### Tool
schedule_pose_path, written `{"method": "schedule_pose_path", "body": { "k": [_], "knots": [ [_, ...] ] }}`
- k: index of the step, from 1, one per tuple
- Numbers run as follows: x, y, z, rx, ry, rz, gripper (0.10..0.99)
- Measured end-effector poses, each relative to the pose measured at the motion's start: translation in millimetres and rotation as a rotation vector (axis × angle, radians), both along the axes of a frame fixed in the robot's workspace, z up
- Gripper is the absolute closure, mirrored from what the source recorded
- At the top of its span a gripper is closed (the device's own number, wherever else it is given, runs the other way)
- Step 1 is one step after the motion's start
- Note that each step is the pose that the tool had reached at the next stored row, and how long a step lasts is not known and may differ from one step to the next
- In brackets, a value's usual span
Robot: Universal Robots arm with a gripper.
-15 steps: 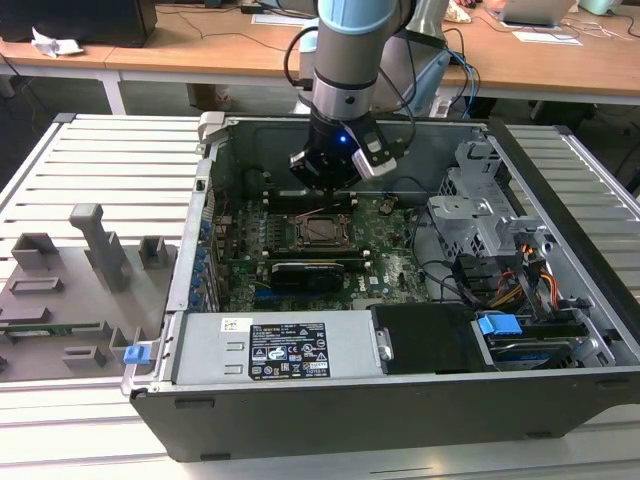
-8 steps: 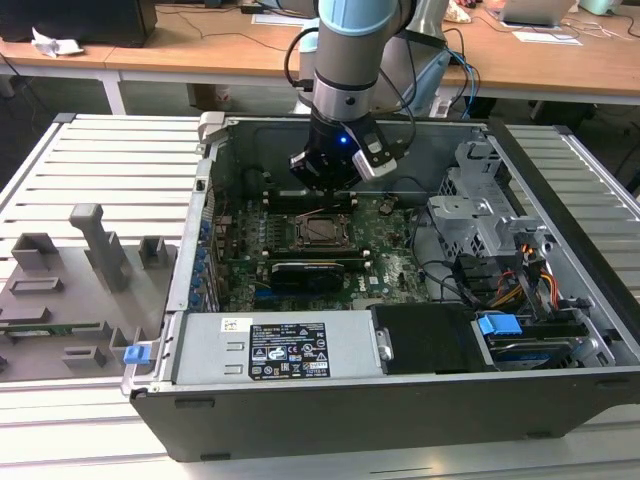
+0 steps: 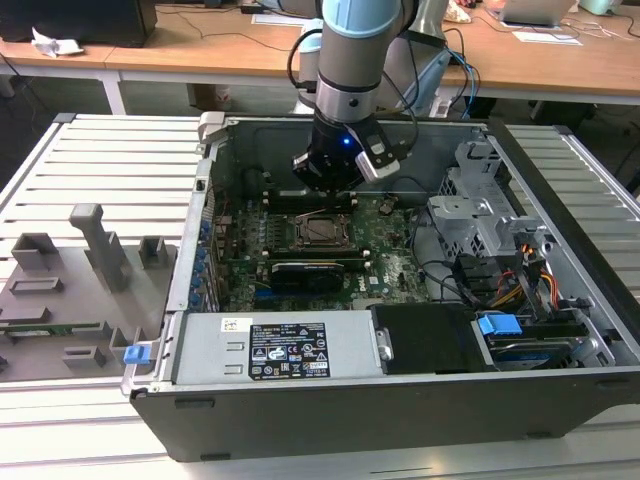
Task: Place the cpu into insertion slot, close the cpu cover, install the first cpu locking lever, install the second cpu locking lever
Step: 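Install the first cpu locking lever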
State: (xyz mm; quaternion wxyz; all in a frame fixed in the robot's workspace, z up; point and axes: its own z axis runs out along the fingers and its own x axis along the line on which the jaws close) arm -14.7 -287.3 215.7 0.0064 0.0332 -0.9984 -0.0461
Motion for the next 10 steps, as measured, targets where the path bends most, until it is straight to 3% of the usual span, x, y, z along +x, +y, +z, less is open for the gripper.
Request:
{"method": "schedule_pose_path", "body": {
  "k": [10],
  "knots": [
    [1.4,0.0,-7.0,0.000,0.0000,0.000,0.980]
  ]
}}
